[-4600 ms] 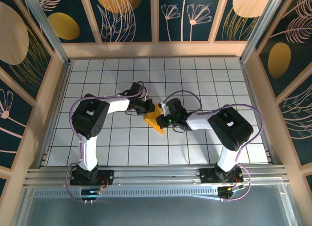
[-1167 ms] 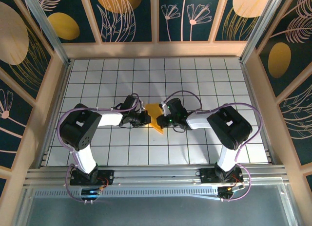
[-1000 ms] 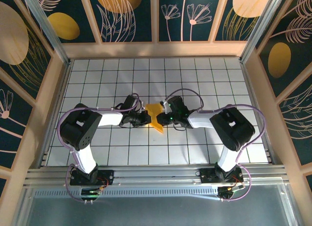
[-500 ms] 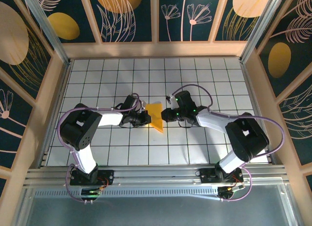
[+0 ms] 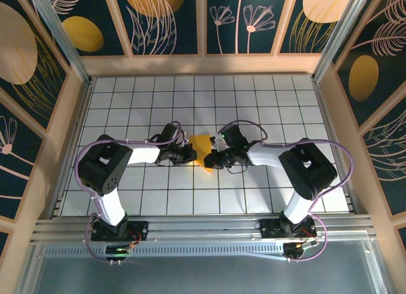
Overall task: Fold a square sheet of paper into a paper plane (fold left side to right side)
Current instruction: Third fold the triangle at the center of the table.
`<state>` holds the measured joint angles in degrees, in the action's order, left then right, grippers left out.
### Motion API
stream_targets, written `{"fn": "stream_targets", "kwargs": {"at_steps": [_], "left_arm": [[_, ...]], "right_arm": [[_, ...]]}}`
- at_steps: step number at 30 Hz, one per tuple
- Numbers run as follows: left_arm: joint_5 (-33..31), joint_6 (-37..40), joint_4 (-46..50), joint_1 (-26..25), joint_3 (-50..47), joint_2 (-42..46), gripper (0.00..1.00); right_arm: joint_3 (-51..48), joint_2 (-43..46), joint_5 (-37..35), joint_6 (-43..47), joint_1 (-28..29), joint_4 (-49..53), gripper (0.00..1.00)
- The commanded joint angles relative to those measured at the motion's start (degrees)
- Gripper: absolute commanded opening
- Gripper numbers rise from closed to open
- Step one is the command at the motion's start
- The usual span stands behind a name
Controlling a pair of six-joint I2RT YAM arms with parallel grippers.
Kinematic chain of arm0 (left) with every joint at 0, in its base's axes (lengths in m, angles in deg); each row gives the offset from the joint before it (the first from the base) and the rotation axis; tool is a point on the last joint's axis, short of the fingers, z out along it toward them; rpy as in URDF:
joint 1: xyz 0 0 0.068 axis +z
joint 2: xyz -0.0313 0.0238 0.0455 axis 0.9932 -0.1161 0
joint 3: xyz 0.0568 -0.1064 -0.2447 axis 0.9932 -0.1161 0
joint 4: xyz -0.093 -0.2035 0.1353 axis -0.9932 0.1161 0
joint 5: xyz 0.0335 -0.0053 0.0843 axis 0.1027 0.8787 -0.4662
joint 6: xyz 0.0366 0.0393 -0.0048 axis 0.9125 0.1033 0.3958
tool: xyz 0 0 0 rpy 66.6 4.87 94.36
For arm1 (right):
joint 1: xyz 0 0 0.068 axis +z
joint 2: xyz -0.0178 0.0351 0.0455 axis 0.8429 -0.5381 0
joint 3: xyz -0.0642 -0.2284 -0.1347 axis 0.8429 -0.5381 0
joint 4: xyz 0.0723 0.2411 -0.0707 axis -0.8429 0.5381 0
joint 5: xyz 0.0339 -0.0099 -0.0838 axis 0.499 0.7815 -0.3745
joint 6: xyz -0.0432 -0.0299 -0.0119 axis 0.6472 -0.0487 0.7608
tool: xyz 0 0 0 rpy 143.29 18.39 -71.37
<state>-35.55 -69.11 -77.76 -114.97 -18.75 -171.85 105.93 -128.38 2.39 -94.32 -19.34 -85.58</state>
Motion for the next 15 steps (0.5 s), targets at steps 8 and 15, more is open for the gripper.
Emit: {"fn": "stream_targets", "kwargs": {"at_steps": [8,15], "left_arm": [[-5.6,0.8,5.4,-0.1,-0.3,-3.1,0.0],[-5.6,0.8,5.4,-0.1,-0.4,-3.1,0.0]], "right_arm": [[-2.3,-2.2,0.8,-2.1,1.4,-3.1,0.0],[-3.4,-2.6,0.3,-3.1,2.1,-4.3,0.0]]}}
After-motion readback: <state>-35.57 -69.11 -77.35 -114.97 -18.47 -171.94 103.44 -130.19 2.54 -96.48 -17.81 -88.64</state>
